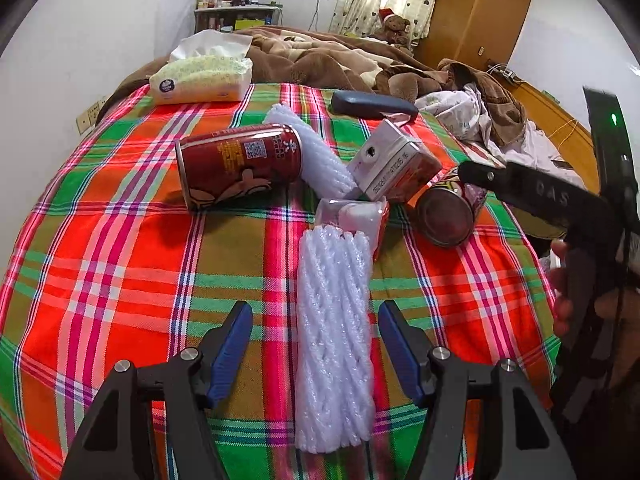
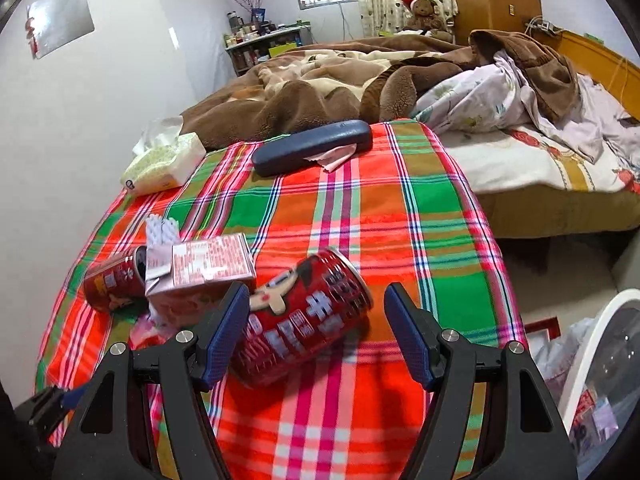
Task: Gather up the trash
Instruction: 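Grasp the white mesh foam sleeve with the left gripper while the right grasps the red Drink Milk can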
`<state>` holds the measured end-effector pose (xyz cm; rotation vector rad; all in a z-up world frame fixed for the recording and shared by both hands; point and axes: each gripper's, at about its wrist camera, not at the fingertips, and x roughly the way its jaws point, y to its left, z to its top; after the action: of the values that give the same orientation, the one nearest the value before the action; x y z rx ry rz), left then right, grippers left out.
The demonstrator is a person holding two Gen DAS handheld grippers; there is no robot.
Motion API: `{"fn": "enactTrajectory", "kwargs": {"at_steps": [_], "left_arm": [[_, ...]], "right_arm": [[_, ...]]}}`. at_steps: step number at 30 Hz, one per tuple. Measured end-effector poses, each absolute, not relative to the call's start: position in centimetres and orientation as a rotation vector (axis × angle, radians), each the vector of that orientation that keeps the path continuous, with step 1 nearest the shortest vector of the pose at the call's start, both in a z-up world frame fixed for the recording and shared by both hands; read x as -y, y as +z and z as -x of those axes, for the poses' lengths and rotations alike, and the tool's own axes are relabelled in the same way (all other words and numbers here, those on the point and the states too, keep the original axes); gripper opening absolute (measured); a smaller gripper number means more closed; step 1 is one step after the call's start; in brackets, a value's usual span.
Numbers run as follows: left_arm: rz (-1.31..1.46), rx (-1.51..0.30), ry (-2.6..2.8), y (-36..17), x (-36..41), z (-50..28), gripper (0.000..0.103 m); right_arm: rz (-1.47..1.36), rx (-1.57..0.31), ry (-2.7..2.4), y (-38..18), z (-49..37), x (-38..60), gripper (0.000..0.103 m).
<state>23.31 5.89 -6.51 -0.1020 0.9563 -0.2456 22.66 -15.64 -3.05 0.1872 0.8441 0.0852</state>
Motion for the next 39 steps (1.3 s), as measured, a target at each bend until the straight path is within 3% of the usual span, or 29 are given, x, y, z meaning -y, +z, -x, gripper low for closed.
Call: {"fn": "enactTrajectory", "kwargs": {"at_steps": [39], "left_arm": [[0.133,-0.973,-0.207,-7.0,-7.2,-23.2,0.065]], "right_arm": [[-0.285,-1.051,0.195,-5.1,-22.5,11.4,0.073]]}}
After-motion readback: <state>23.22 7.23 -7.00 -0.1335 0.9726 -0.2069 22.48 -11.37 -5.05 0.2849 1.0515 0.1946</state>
